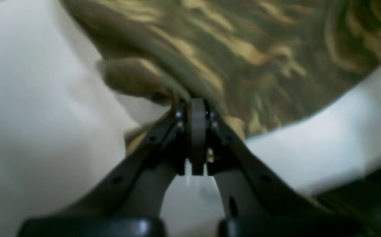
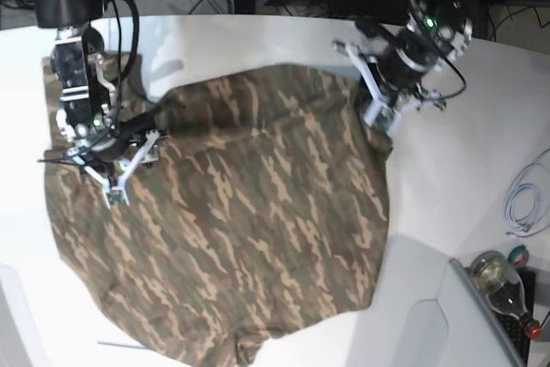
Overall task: Layout the t-shirt on the table in an organized manner, then fold the t-shirt properly
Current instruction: 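Pull the shirt's edges outward with both grippers to flatten it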
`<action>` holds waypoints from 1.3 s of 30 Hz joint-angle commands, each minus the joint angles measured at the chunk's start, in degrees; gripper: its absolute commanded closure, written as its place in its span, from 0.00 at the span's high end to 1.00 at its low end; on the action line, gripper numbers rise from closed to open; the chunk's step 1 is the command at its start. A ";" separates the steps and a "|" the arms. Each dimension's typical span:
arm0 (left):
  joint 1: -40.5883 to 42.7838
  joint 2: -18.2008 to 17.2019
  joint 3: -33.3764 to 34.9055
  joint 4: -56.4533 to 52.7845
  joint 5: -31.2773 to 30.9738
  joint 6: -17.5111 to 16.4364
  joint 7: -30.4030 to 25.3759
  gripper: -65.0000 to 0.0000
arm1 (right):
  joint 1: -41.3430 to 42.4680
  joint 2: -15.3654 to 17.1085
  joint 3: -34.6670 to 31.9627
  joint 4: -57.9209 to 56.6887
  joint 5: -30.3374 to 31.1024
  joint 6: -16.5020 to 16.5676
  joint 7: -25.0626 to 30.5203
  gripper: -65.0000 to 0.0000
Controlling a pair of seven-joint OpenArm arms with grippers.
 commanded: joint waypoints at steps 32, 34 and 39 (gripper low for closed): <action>3.62 6.44 -19.26 4.63 3.34 0.18 9.47 0.62 | 4.31 0.97 0.27 -5.75 -0.16 -14.85 1.31 0.60; -3.41 6.53 -18.46 3.22 3.34 0.18 9.55 0.51 | 3.52 0.97 0.18 -3.03 -0.16 -14.85 1.22 0.60; -22.84 7.68 -12.66 -11.72 3.87 0.18 12.72 0.00 | 2.37 0.88 0.18 -1.01 -0.16 -14.85 0.96 0.60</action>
